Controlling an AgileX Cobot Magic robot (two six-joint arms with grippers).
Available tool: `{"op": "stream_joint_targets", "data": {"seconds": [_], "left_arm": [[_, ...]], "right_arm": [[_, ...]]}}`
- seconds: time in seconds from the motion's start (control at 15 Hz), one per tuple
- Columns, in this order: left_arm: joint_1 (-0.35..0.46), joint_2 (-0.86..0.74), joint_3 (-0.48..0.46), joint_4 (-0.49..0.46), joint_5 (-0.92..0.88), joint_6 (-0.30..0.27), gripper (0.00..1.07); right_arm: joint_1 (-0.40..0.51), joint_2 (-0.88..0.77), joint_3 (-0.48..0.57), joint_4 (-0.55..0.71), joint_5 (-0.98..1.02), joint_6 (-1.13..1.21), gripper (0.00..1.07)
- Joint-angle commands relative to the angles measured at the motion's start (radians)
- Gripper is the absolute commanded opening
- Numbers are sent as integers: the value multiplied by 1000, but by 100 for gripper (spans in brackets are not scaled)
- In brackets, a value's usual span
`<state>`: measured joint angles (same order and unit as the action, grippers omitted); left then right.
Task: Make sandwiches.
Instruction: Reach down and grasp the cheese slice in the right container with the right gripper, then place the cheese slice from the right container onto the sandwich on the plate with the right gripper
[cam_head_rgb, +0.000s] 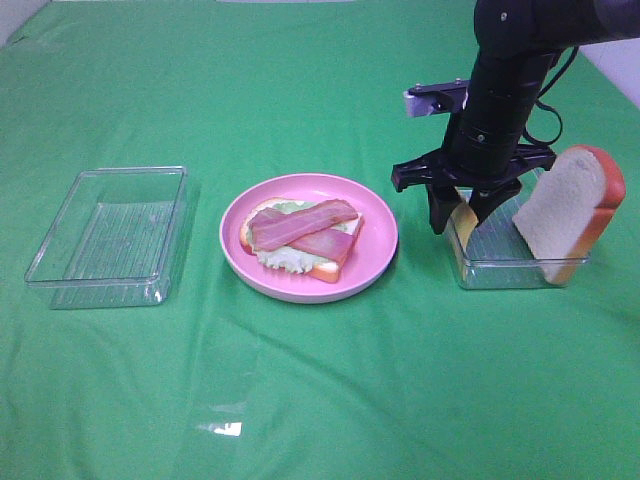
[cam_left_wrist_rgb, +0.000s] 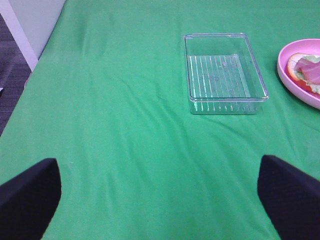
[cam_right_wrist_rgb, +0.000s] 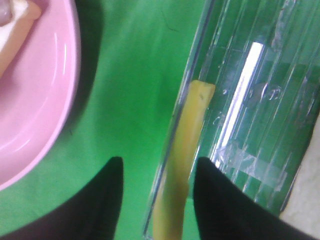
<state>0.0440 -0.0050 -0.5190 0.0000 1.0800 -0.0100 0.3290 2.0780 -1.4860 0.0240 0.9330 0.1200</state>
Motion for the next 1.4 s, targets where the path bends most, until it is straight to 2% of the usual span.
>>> {"op": "stream_joint_targets", "data": {"seconds": [0.07, 0.47, 1.0, 1.4], "left_arm": [[1, -15, 1, 0, -7, 1, 101], [1, -15, 1, 0, -7, 1, 101], [1, -15, 1, 0, -7, 1, 101], [1, -15, 1, 0, -7, 1, 101]], "right_arm": [[-4, 5, 5, -24, -5, 38, 19], [-4, 5, 5, -31, -12, 31, 0], [-4, -53, 0, -46, 19, 0, 0], [-1, -164, -164, -78, 220, 0, 0]]}}
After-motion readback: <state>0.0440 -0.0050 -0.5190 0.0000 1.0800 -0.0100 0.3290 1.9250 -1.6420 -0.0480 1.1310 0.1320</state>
